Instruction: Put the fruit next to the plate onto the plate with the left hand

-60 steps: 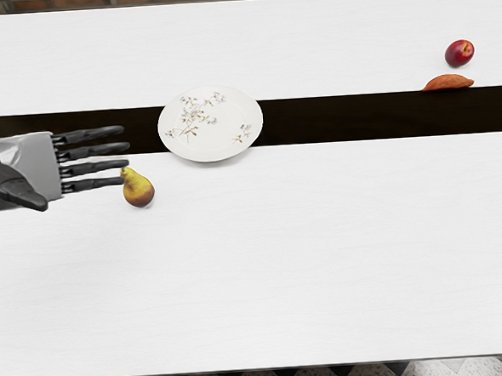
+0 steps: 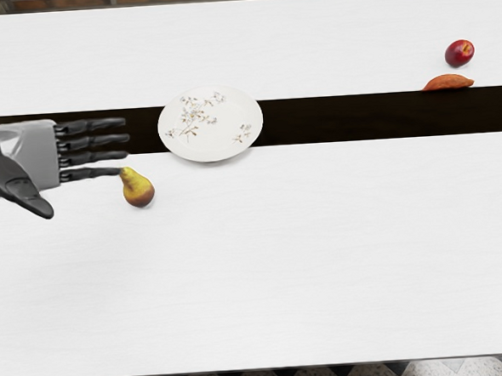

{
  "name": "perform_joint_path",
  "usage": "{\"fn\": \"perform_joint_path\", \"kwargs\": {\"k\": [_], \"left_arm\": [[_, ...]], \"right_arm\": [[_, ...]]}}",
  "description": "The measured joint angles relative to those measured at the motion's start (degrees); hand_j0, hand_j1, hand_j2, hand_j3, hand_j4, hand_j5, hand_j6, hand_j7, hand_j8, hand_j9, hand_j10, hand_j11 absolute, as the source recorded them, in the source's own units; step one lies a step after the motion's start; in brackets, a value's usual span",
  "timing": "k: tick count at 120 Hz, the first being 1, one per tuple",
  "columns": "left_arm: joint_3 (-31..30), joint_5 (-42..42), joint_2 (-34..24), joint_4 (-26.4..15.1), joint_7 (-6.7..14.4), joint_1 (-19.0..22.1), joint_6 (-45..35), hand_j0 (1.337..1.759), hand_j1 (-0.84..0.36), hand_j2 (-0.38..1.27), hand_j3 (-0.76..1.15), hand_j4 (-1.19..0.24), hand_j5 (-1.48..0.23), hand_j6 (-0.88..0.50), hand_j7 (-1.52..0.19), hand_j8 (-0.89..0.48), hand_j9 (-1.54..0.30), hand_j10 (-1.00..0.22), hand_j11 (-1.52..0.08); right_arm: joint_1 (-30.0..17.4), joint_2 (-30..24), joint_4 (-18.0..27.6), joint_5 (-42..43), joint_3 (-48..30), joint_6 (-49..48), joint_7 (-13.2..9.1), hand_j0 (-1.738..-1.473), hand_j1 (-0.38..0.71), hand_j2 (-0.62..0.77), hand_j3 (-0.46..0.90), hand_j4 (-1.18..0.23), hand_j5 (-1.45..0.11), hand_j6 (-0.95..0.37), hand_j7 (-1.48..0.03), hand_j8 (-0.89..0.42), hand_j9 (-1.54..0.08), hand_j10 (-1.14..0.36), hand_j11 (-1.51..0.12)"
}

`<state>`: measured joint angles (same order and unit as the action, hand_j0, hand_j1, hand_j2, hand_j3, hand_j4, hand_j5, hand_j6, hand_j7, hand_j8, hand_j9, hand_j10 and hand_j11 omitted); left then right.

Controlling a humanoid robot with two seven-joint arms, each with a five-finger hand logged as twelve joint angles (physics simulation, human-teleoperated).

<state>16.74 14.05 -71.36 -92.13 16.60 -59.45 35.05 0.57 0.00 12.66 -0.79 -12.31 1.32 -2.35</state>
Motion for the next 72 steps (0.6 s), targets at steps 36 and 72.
{"fn": "perform_joint_path", "kwargs": {"k": [36,72], "left_arm": [[4.56,-24.93,2.53,0.24,-10.23,1.68,-0.02,1.658,0.35,0.0,0.0,0.0,0.0,0.0,0.0,0.0,0.0,0.0,0.0],[4.92,-47.75,6.66,0.22,-20.32,9.38,-14.36,1.658,0.35,0.0,0.0,0.0,0.0,0.0,0.0,0.0,0.0,0.0,0.0]], "right_arm": [[0.04,0.0,-0.01,0.02,0.0,-0.01,-0.03,-1.658,-0.31,-0.01,0.0,-0.03,-0.04,-0.03,-0.04,-0.03,-0.04,-0.03,-0.04],[0.05,0.0,-0.07,0.08,0.0,0.0,-0.03,-1.658,-0.31,-0.01,0.0,-0.03,-0.04,-0.03,-0.04,-0.03,-0.04,-0.03,-0.04]]}}
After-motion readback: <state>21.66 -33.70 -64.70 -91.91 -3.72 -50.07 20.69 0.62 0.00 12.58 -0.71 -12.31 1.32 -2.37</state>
